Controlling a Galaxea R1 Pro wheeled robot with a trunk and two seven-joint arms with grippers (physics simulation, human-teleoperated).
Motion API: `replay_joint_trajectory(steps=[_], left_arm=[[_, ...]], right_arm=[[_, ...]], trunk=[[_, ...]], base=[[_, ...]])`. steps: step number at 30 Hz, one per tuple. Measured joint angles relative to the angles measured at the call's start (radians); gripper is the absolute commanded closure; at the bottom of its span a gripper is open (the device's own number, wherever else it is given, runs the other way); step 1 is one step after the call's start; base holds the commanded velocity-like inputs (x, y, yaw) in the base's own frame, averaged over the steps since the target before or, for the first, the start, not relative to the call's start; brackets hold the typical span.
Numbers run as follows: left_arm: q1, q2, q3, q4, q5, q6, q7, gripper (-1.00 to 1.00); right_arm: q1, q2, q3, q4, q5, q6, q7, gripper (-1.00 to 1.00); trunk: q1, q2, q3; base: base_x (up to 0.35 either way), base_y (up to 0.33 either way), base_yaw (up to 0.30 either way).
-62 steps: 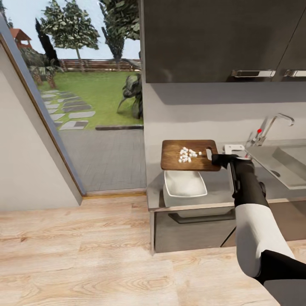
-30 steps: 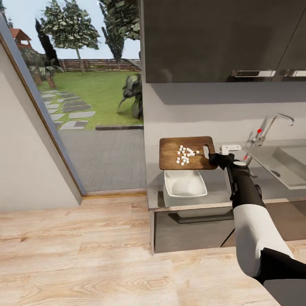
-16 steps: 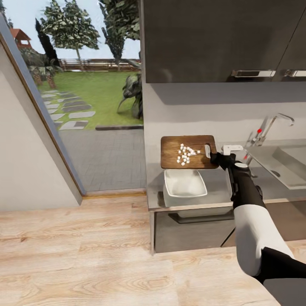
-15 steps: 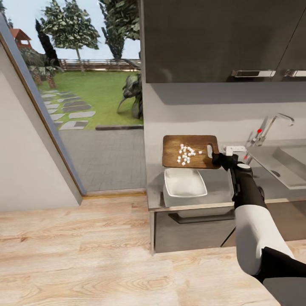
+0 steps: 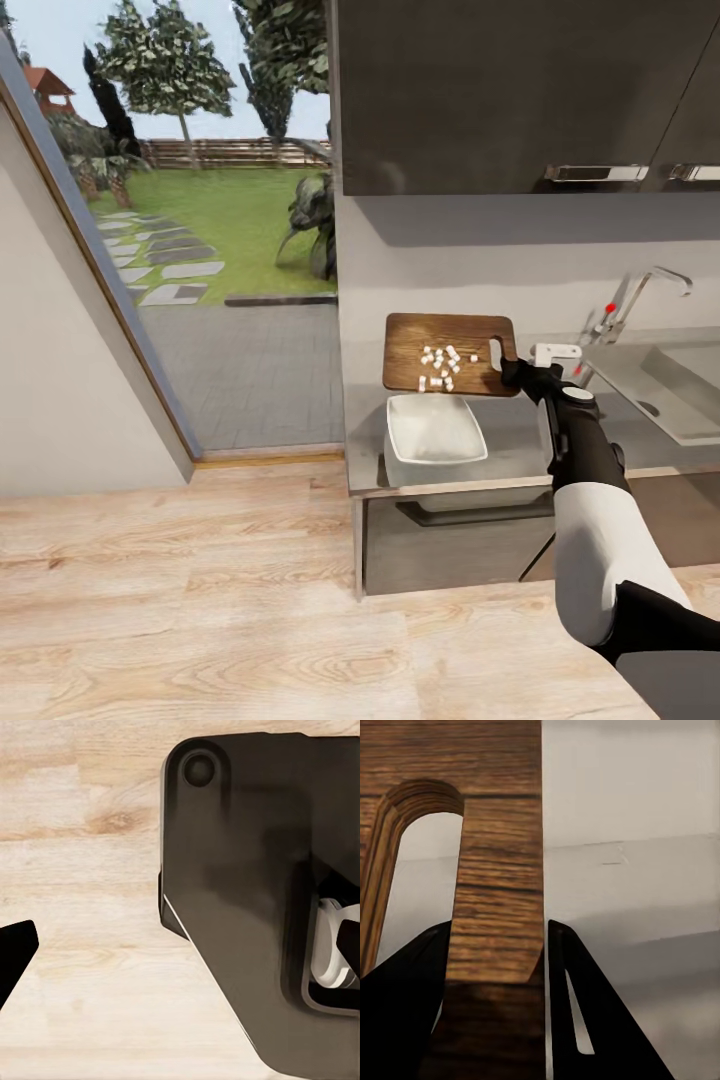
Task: In the kitchen, take the Vidalia onion out of the sink, dice it on the chopping board with the paring knife, put the diced onion into the bowl on the countertop, then place both the paring knife and the chopping board into the sink.
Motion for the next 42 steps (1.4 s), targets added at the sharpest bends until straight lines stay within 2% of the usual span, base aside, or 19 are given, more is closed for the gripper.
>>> replay_joint_trajectory(steps=[7,14,26,31,42], left_arm=[[0.000,0.000,0.000,0.000,0.000,0.000,0.000,-1.00],[0.000,0.000,0.000,-0.001,-0.001,0.000,0.000,-1.00],[0.000,0.000,0.000,-0.001,-0.002,0.000,0.000,-1.00],[0.001,0.000,0.000,-0.001,-0.001,0.000,0.000,-1.00],[0.000,0.000,0.000,0.000,0.000,0.000,0.000,-1.00]], right_arm=[[0.000,0.003,0.001,0.003,0.001,-0.001,0.000,1.00],[0.000,0.000,0.000,0.038,0.004,-0.070,-0.001,1.00],[0.000,-0.001,0.000,0.056,0.006,-0.083,-0.004,1.00],[0.000,-0.003,0.000,0.080,0.008,-0.147,-0.006,1.00],[0.000,-0.003,-0.001,0.088,0.009,-0.157,-0.007,1.00]], trunk=[[0.000,0.000,0.000],[0.000,0.000,0.000],[0.000,0.000,0.000],[0.000,0.000,0.000],[0.000,0.000,0.000]], base=[[0.000,0.000,0.000],[0.000,0.000,0.000],[0.000,0.000,0.000],[0.000,0.000,0.000],[0.000,0.000,0.000]])
